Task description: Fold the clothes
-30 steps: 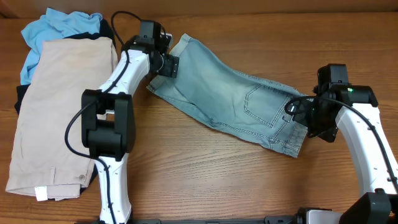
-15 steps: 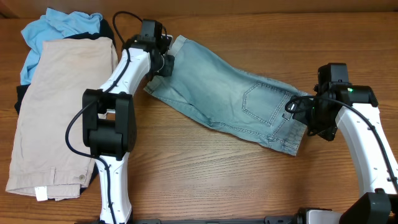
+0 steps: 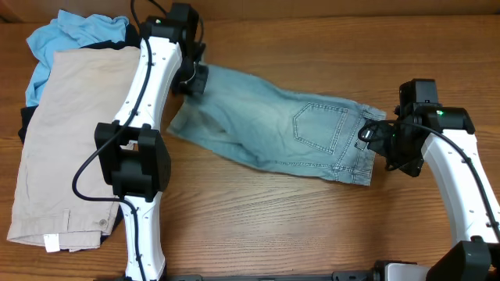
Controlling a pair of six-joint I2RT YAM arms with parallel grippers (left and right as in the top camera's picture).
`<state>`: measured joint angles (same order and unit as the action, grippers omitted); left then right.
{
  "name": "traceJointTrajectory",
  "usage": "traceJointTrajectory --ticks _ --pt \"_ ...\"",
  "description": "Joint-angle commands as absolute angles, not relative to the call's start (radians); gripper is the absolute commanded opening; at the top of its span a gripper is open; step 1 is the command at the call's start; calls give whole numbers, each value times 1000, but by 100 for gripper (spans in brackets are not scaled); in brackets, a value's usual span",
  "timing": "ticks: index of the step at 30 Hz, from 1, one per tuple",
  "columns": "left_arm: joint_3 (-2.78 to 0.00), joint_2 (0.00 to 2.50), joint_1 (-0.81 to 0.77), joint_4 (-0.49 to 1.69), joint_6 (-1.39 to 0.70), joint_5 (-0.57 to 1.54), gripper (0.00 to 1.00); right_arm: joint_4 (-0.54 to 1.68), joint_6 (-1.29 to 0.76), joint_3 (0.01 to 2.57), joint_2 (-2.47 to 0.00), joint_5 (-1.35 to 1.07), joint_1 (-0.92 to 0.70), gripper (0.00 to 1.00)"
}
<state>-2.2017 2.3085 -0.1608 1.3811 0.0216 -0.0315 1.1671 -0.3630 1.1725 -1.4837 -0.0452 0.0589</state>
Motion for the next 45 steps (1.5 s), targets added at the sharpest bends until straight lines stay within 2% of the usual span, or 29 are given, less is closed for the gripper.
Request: traceJointTrajectory --ticks 1,7,8,10,12,14,23,32,36,40,45 --pt "-2165 2289 -148 1478 12 -63 4 1165 -366 1198 -1486 -47 61 100" --pt "-1980 2289 -147 1497 10 -63 5 1165 -366 1197 -1520 -47 61 100" --pt "-1953 2289 -147 1491 11 -63 15 1162 -365 1197 -1529 -47 61 100" --pt "-1893 2290 -147 1483 11 -63 47 1151 -342 1197 -1548 -49 61 100" --pt "-1854 2289 -147 1478 11 -62 73 1135 -317 1197 -1573 -55 61 100" --pt "-1834 2290 -147 1477 11 -63 82 1108 -289 1197 -1602 -69 63 100" --pt "-1889 2289 -144 1523 11 -64 81 987 -163 1197 -1750 -210 149 100" --pt "-2182 2288 -137 1574 32 -26 83 954 9 1197 -1825 -413 237 97" --pt "-2284 2288 -135 1566 65 4 86 922 7 1188 -1845 -448 230 95" --pt "-2340 2288 -109 1571 64 41 90 881 -12 1158 -1874 -450 222 86" --pt "-2382 2288 -43 1571 65 168 91 793 -81 1099 -1883 -447 229 85"
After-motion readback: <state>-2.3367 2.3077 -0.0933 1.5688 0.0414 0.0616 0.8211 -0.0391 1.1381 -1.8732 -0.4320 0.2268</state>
